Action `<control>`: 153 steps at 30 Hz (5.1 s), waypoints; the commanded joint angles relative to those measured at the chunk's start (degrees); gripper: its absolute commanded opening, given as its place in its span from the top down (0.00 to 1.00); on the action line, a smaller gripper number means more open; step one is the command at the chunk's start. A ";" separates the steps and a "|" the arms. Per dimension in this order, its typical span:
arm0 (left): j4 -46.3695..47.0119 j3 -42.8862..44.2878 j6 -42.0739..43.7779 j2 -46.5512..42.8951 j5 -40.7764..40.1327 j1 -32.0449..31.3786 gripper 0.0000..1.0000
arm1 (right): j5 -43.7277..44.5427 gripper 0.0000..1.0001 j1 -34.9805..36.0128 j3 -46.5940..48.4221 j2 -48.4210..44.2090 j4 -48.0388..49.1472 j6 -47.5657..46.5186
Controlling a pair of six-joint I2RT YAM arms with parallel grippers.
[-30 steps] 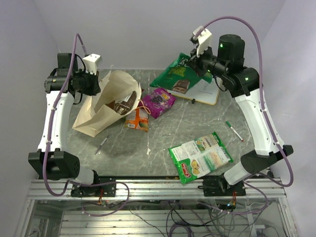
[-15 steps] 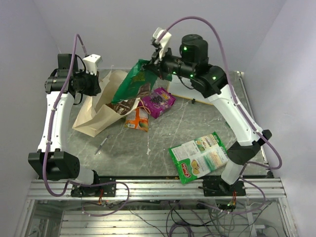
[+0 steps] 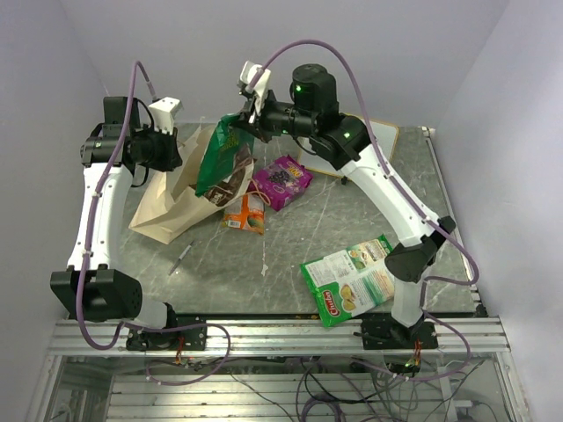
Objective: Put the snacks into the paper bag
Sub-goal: Place the snack in the paper bag.
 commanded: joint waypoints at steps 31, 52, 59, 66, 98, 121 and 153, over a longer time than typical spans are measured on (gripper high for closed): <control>-1.38 3.42 -0.64 0.46 2.76 -0.27 0.93 | 6.47 1.00 0.73 6.23 8.78 9.10 2.99; -3.39 4.89 -2.82 2.60 1.70 -0.26 0.93 | -6.66 1.00 3.43 -0.33 11.28 9.65 -10.08; -3.52 5.56 -2.91 2.79 1.30 -0.18 0.93 | -10.75 1.00 3.41 -6.51 9.07 6.16 -15.84; -3.50 5.80 -3.23 3.33 -0.19 0.17 0.93 | -11.44 1.00 3.37 -11.54 6.09 2.45 -21.24; -3.77 6.64 -2.43 4.01 -4.33 0.54 0.93 | -5.86 0.60 3.47 -17.48 4.50 -4.10 -25.86; -2.49 4.45 -2.36 1.90 -2.84 0.59 0.93 | 1.78 0.62 3.35 -9.73 8.94 6.63 1.20; -0.60 2.28 -1.49 1.02 -3.33 0.53 0.93 | 9.47 0.54 4.10 -8.06 8.60 -2.73 -3.12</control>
